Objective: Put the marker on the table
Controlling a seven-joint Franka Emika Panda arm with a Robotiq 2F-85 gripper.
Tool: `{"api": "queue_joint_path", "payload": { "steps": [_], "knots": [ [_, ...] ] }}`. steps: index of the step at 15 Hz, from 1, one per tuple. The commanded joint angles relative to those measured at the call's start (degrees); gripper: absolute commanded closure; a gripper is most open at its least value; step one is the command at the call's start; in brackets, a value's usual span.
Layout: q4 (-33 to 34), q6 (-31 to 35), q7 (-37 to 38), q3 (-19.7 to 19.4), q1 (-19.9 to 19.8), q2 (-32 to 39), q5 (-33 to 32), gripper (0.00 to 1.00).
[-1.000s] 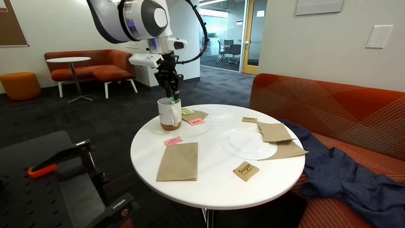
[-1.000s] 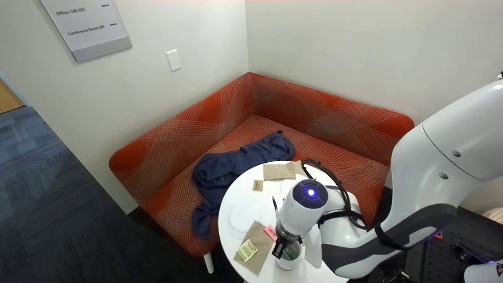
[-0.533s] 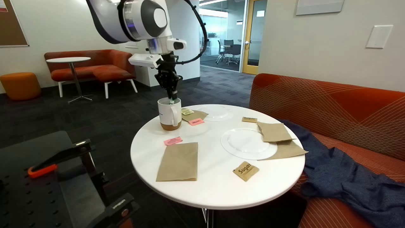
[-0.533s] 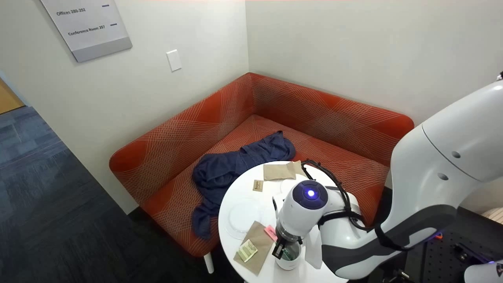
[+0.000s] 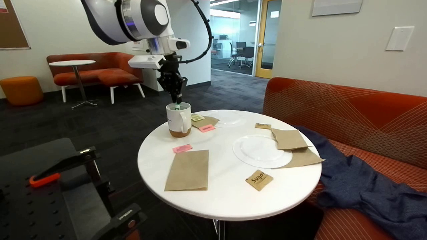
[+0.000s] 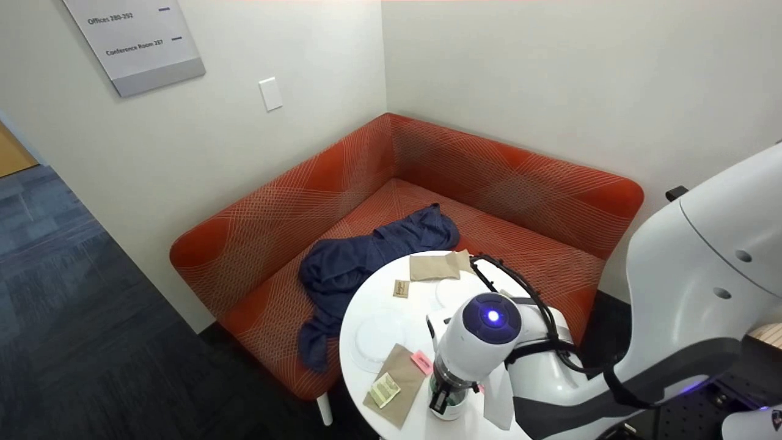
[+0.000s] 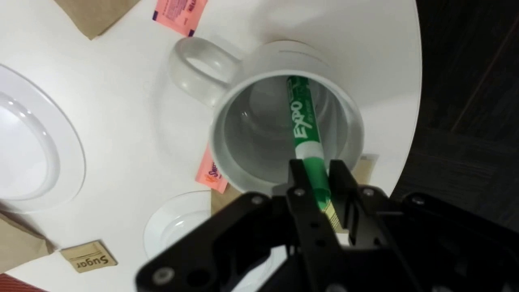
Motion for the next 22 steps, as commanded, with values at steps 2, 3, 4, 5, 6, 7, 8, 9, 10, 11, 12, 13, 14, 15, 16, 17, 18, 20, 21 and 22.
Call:
{"api": "queue_joint_path", "payload": {
  "steps": [2,3,4,5,6,7,8,9,10,11,12,13,14,15,16,17,18,20,21,22],
  "knots": [
    [-5.21,0.91,8.13,-6.48,8.34,-5.6,-6.25,0.95],
    [-5.77,0.89,10.41,-8.35,10.52,-6.57,-8.22,0.95],
    [-6.18,0.81,13.03,-10.14,12.55,-7.38,-10.45,0.95],
    [-6.65,0.56,15.83,-11.89,14.54,-8.51,-12.92,0.95],
    [-6.94,0.45,18.27,-13.15,15.88,-9.3,-15.31,0.95],
    [-7.38,0.3,21.15,-14.61,17.32,-10.42,-18.14,0.95],
    [-7.79,0.28,23.65,-17.06,19.86,-11.38,-20.3,0.95],
    [-8.09,0.12,26.24,-18.6,21.25,-12.42,-22.97,0.95],
    [-8.36,0.0,29.07,-20.57,22.93,-13.43,-25.9,0.95],
    [-8.7,-0.1,31.74,-22.32,24.26,-14.72,-28.74,0.95],
    [-8.85,-0.4,34.5,-23.9,25.47,-15.79,-31.53,0.95],
    [-9.15,-0.82,36.7,-25.09,26.23,-17.38,-33.85,0.95],
    [-9.49,-1.18,38.2,-25.86,26.63,-18.82,-35.57,0.95],
    [-9.82,-1.46,39.27,-26.44,26.77,-20.16,-36.94,0.95],
    [-10.19,-1.68,39.79,-26.75,26.73,-21.56,-37.87,0.95],
    [-10.36,-1.99,40.38,-26.92,26.66,-22.77,-38.68,0.95],
    [-10.68,-2.31,40.5,-27.04,26.52,-24.2,-39.14,0.95],
    [-11.35,-2.86,40.54,-27.03,26.1,-26.73,-39.48,0.95],
    [-11.67,-3.47,40.1,-26.93,25.84,-28.0,-38.47,0.95],
    [-11.93,-4.24,39.51,-26.84,25.62,-29.18,-37.18,0.95]
  ]
}}
